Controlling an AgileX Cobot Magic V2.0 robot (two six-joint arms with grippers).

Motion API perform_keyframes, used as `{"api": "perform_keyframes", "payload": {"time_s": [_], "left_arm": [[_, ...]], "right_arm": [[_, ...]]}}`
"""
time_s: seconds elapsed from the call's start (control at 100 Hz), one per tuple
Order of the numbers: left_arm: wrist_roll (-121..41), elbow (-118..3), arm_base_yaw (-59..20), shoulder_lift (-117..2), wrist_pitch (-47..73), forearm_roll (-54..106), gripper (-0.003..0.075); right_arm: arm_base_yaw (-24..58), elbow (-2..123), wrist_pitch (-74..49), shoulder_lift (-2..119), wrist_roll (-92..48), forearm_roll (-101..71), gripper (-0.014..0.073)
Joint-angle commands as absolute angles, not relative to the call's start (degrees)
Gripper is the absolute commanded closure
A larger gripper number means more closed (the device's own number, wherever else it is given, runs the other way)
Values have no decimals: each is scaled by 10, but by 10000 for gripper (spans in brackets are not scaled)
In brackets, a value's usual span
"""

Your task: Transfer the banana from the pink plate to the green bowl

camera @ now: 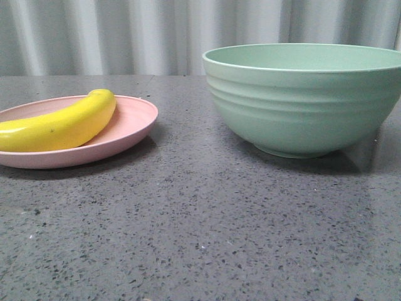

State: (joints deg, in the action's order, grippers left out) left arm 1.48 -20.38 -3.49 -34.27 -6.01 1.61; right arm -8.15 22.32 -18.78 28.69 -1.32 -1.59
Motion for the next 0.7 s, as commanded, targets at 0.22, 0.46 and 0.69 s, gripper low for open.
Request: {"api": "perform_keyframes", "payload": {"time_s": [0.22,0.46,0.69], "left_arm": [[21,-313,-144,-457,-4,13,245],[12,-408,-248,-549,149,0,238],[-41,-492,-301,-638,292,0,238]], "right_arm": [[-84,245,-141,294,-15,-16,657],[-84,245,-140,294,-15,-16,657],[-84,245,-140,294,-15,-16,657]]}}
